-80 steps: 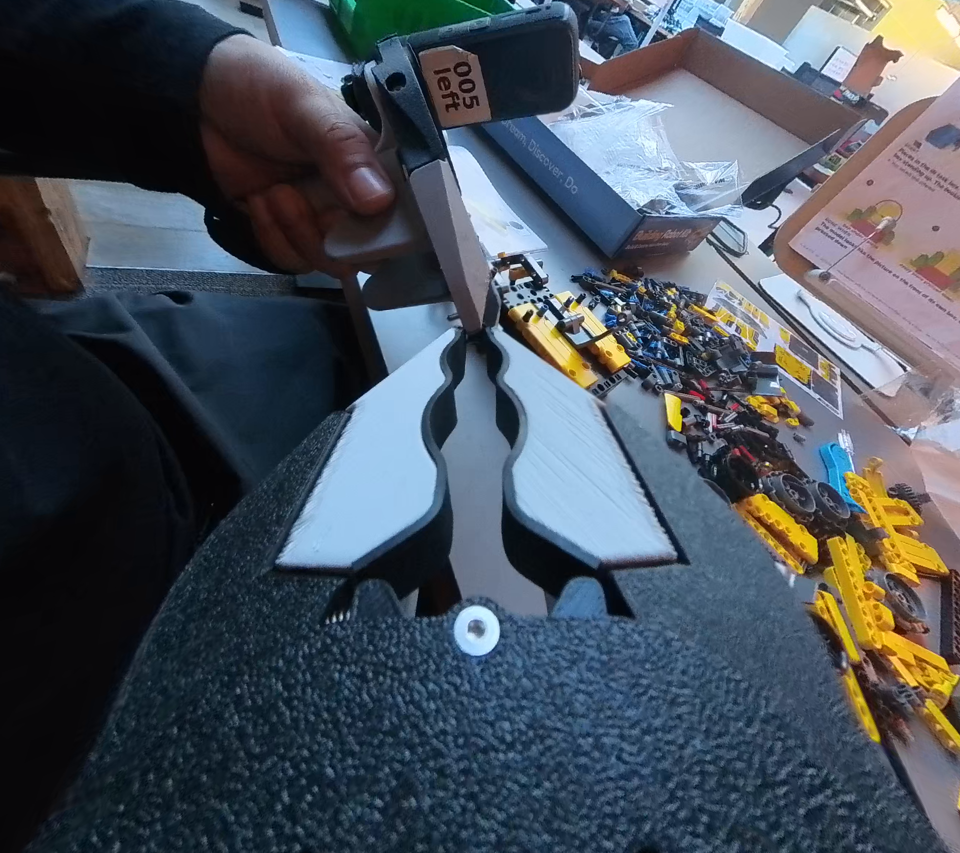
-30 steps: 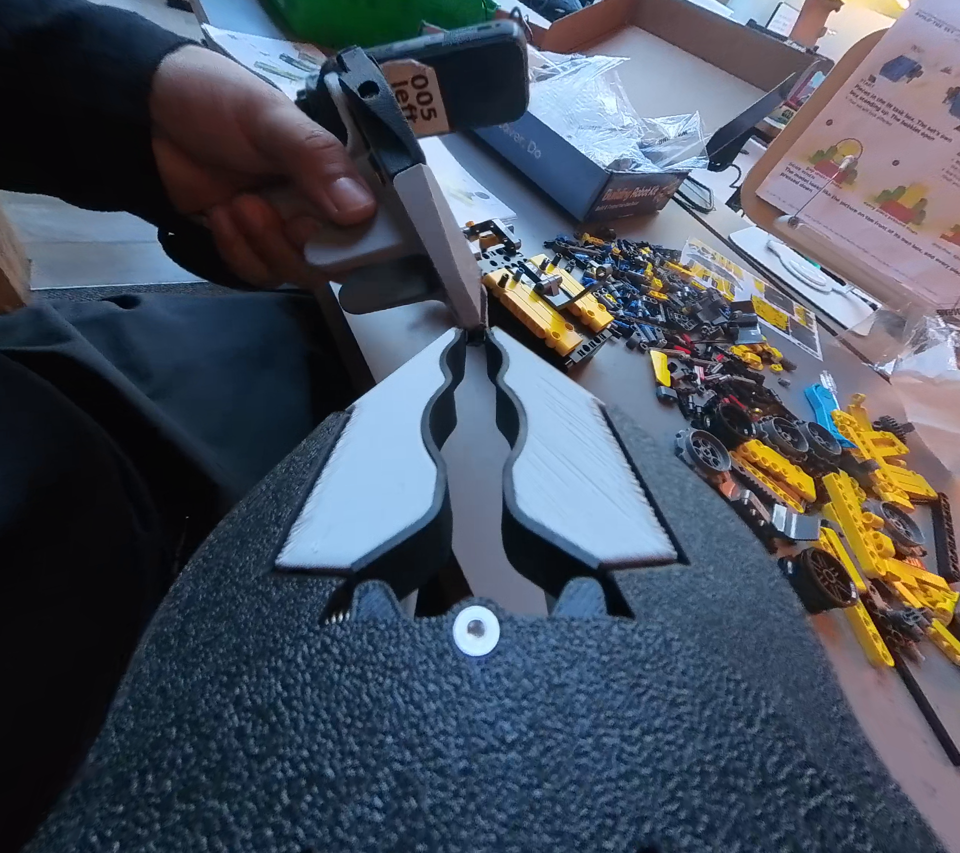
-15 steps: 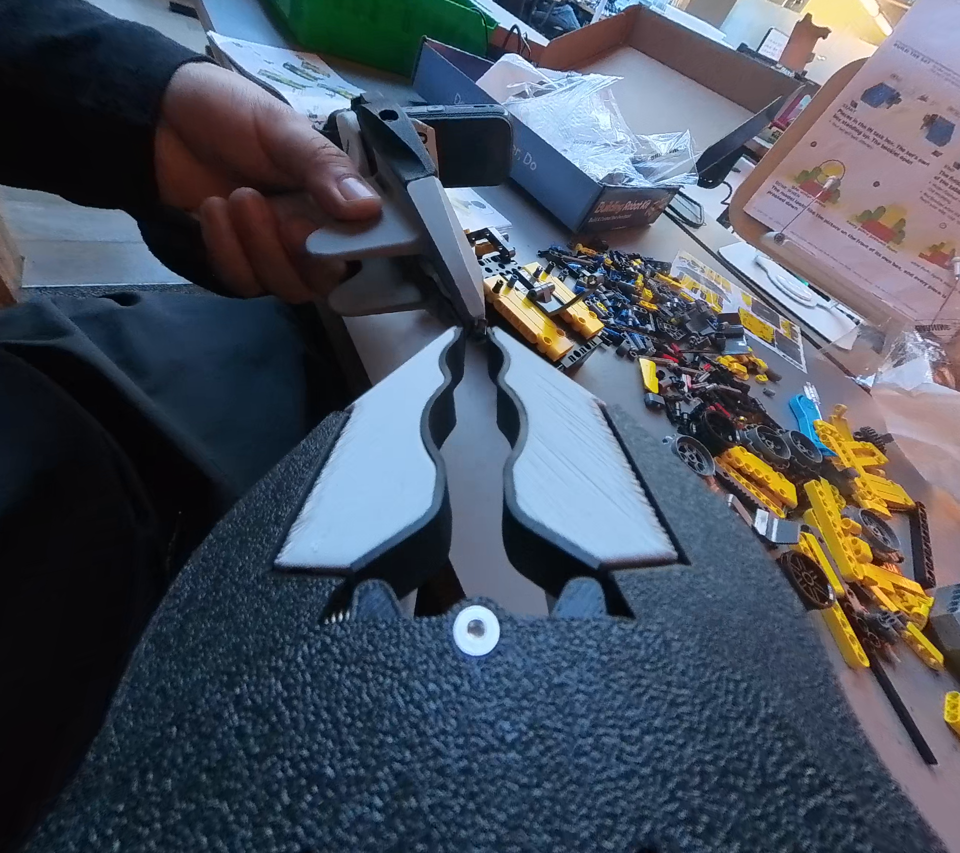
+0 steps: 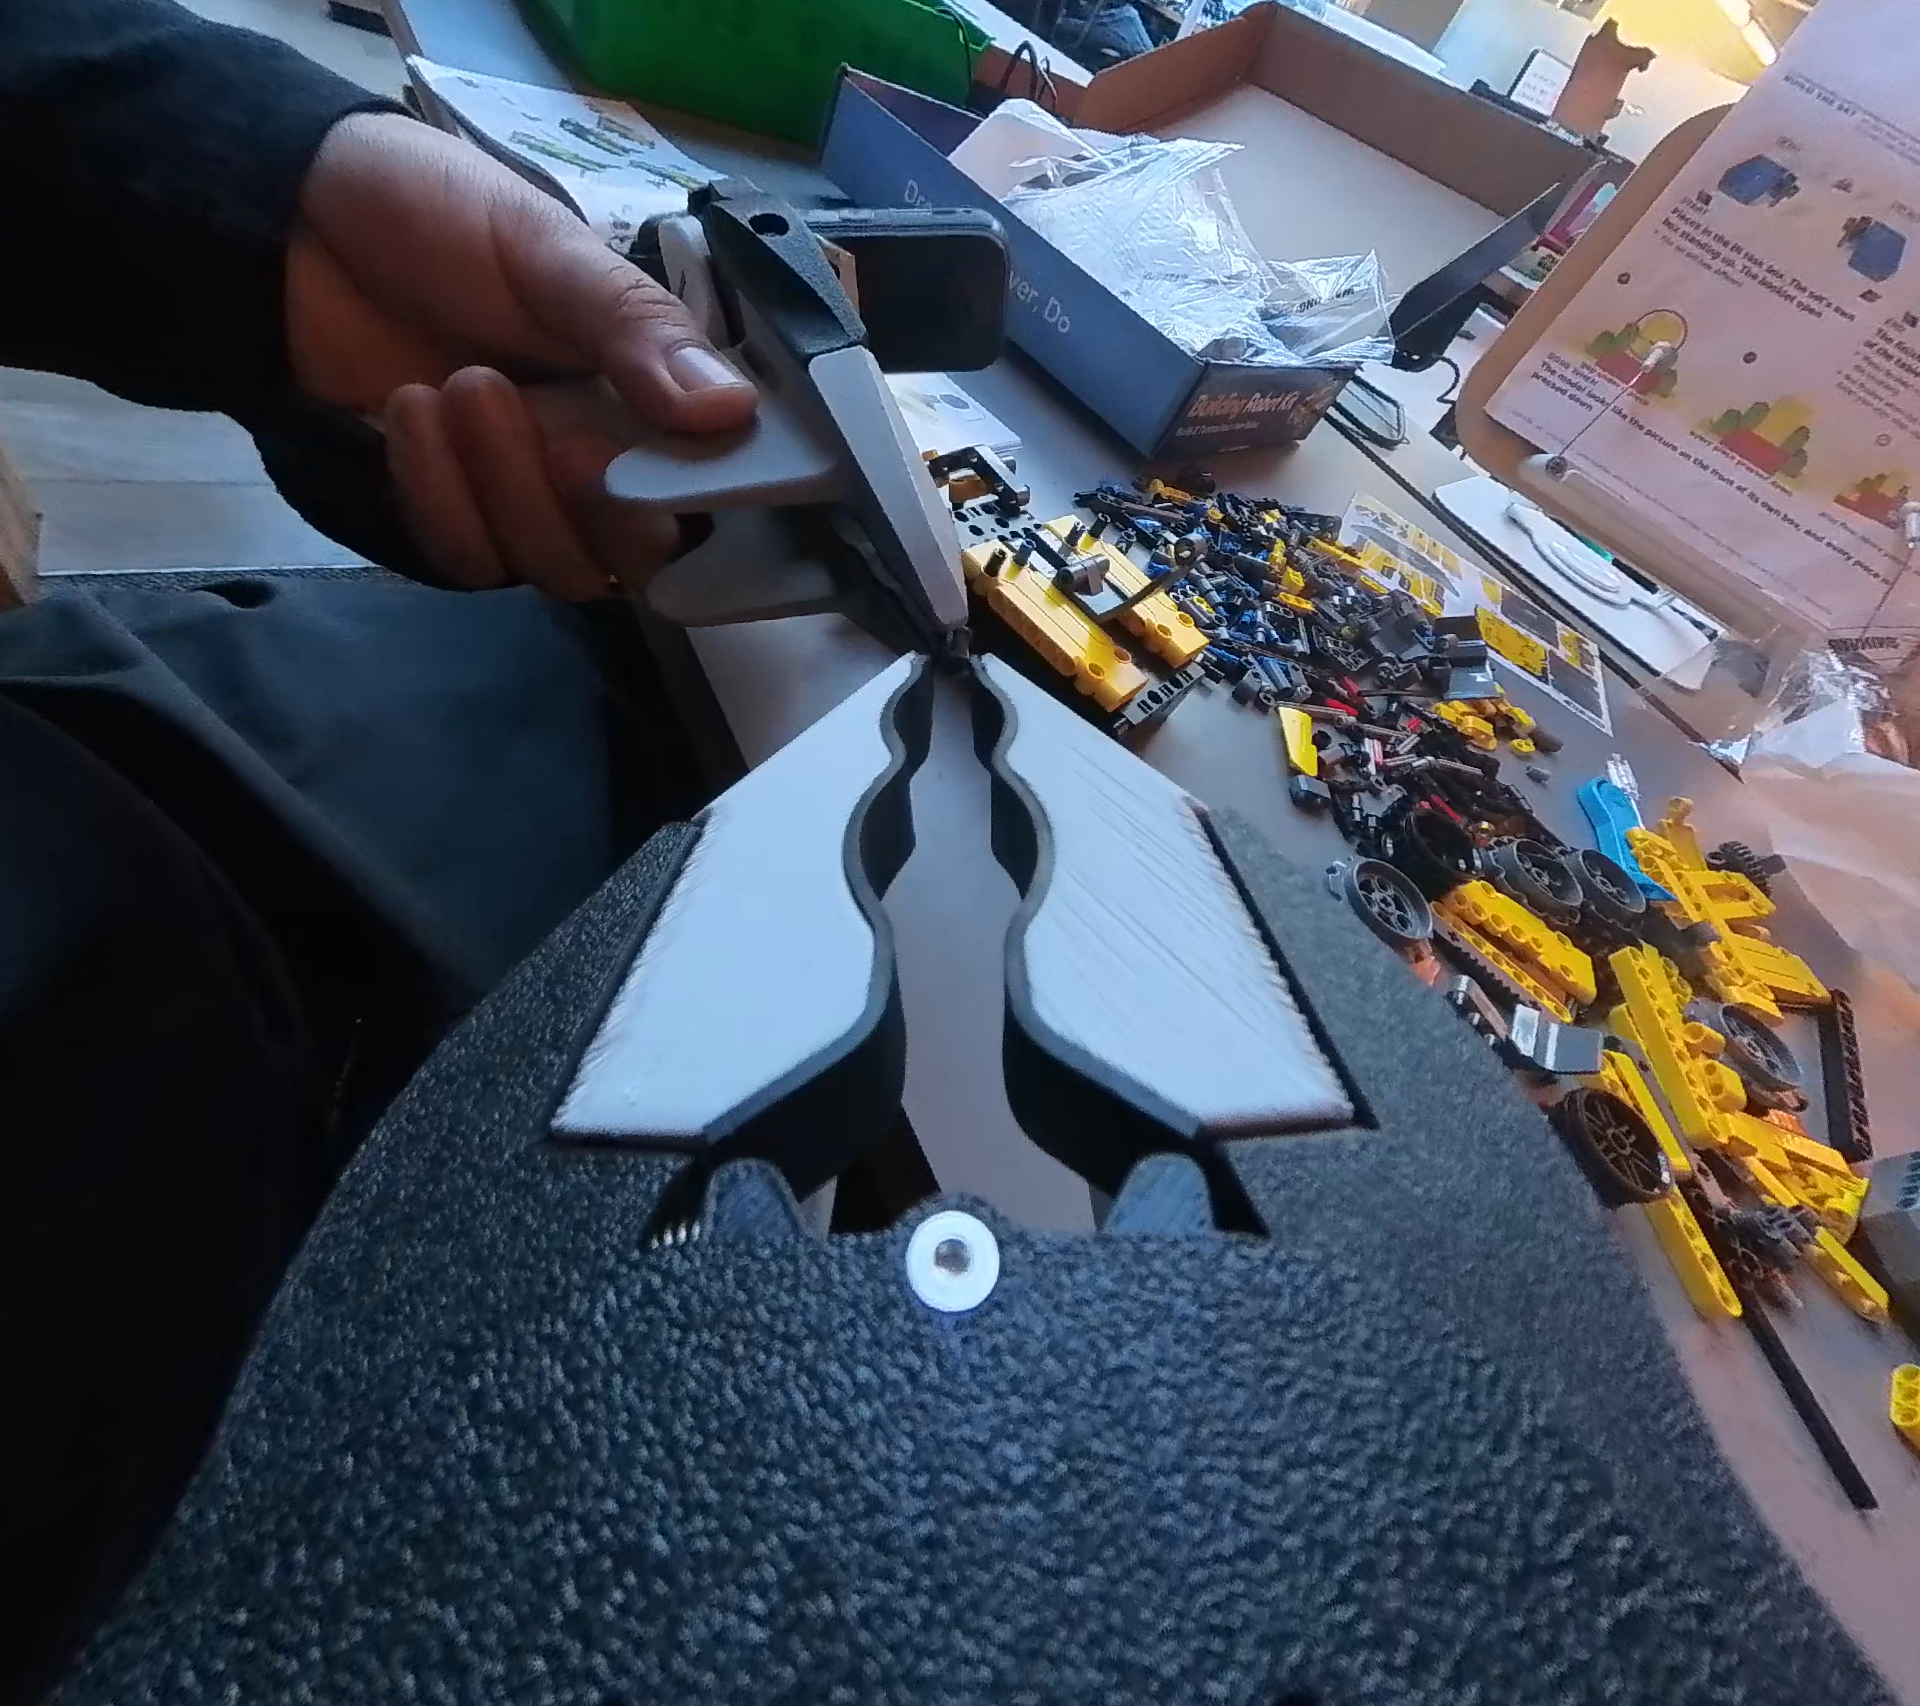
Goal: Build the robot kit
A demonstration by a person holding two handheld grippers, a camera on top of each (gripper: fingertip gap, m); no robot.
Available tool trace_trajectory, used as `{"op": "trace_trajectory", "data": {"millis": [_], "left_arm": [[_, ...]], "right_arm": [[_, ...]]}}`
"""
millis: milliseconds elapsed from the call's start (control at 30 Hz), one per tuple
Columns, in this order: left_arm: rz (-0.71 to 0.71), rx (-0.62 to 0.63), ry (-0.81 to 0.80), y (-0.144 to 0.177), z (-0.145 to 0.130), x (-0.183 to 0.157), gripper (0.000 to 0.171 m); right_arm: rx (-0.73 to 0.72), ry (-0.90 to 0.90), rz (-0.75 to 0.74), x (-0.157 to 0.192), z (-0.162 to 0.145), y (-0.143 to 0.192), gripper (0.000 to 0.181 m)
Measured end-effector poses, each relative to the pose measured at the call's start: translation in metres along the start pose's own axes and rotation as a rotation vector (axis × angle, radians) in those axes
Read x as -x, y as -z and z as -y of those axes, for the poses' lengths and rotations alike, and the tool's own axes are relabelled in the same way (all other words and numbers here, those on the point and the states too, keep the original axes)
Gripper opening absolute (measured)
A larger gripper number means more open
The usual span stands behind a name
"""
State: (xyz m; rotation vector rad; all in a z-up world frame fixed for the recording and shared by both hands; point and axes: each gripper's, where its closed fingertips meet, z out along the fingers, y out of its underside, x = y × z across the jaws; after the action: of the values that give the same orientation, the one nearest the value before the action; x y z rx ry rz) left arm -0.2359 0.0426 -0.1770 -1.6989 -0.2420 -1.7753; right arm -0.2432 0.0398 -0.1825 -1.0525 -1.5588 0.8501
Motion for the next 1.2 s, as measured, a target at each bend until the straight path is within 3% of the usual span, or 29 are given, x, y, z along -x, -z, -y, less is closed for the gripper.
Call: {"op": "trace_trajectory", "data": {"millis": [267,467,833,1033,1200], "left_arm": [[0.088,0.020,-0.086,0.002,0.001,0.006,0.004],[0.034,0.001,-0.010,0.003,0.001,0.003,0.003],[-0.029,-0.058,0.058,0.004,0.003,-0.003,0.003],[-0.070,-0.104,0.113,0.002,0.003,-0.003,0.004],[-0.048,-0.110,0.096,0.002,0.005,-0.001,0.003]], "right_arm": [[0.008,-0.038,-0.003,0.001,-0.004,-0.005,0.006],[0.007,0.027,-0.035,0.001,-0.002,-0.004,0.006],[-0.033,-0.059,-0.005,0.000,0.005,-0.005,0.006],[-0.003,0.052,-0.048,-0.001,0.005,-0.004,0.006],[-0.009,-0.060,-0.016,-0.003,0.003,-0.006,0.006]]}}
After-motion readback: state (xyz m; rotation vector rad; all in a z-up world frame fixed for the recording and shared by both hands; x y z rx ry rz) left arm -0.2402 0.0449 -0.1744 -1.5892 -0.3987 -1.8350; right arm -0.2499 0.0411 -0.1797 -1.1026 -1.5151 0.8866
